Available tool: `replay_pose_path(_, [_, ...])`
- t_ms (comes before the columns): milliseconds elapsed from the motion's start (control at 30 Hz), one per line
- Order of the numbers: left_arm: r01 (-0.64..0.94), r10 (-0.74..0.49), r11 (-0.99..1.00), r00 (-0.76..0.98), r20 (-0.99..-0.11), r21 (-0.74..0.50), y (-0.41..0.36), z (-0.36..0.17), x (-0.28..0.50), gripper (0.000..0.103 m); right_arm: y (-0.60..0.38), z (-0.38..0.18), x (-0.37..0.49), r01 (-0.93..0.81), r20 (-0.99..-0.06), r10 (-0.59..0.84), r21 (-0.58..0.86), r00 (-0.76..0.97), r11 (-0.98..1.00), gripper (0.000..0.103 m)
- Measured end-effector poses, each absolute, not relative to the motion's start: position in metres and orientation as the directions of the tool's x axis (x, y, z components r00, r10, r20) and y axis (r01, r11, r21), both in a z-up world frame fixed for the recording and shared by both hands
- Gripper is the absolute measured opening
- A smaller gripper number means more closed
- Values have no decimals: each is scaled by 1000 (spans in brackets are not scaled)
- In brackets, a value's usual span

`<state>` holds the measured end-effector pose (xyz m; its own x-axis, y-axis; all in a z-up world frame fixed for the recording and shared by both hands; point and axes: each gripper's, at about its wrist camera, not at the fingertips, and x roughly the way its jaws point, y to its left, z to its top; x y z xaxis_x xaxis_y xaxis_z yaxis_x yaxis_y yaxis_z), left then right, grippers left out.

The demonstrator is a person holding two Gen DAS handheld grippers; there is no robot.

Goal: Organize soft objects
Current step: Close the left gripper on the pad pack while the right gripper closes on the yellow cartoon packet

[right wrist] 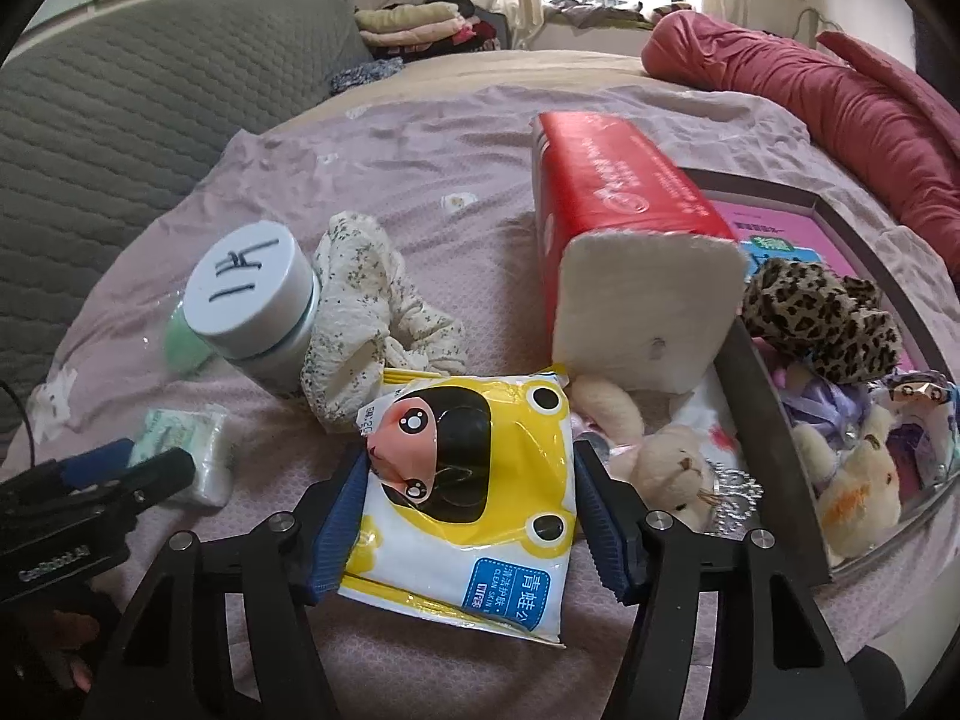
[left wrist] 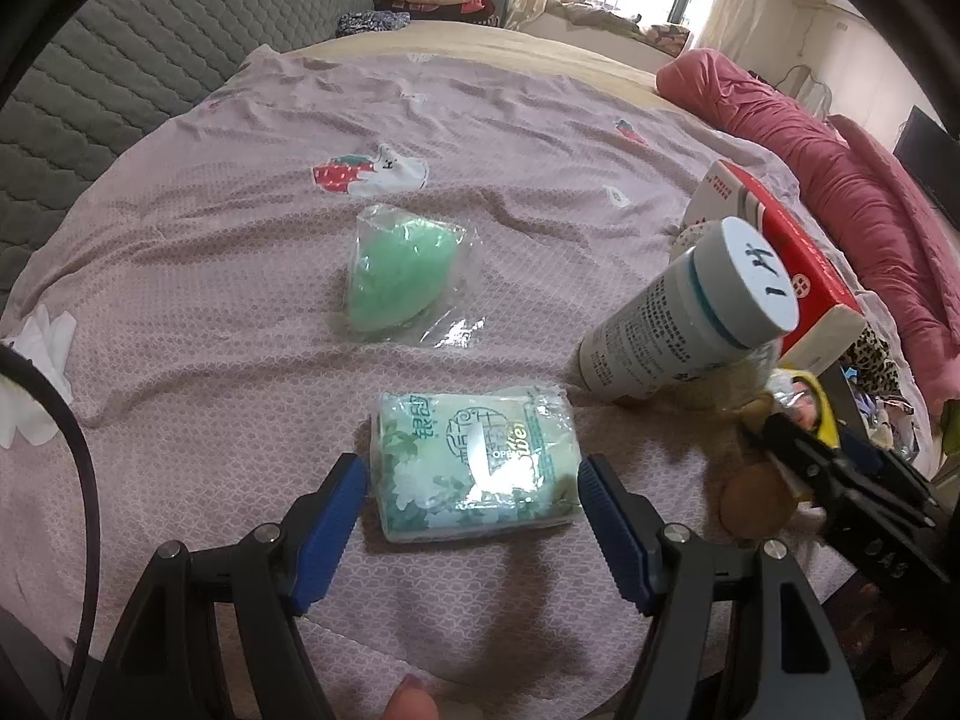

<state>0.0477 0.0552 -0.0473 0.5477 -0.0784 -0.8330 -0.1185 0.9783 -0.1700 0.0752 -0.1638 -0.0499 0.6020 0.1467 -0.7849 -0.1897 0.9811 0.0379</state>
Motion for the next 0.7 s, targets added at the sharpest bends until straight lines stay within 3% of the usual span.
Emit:
replay_pose_path(467, [-147, -75, 974, 513, -855, -174, 49, -63, 59, 77, -175, -34, 69, -174, -756, 167, 72, 632, 982, 66])
replay_pose_path(700, [-147, -17, 984, 500, -866, -104, 40, -74, 66, 78, -177, -27, 63, -179, -740, 169, 67, 650, 982, 66])
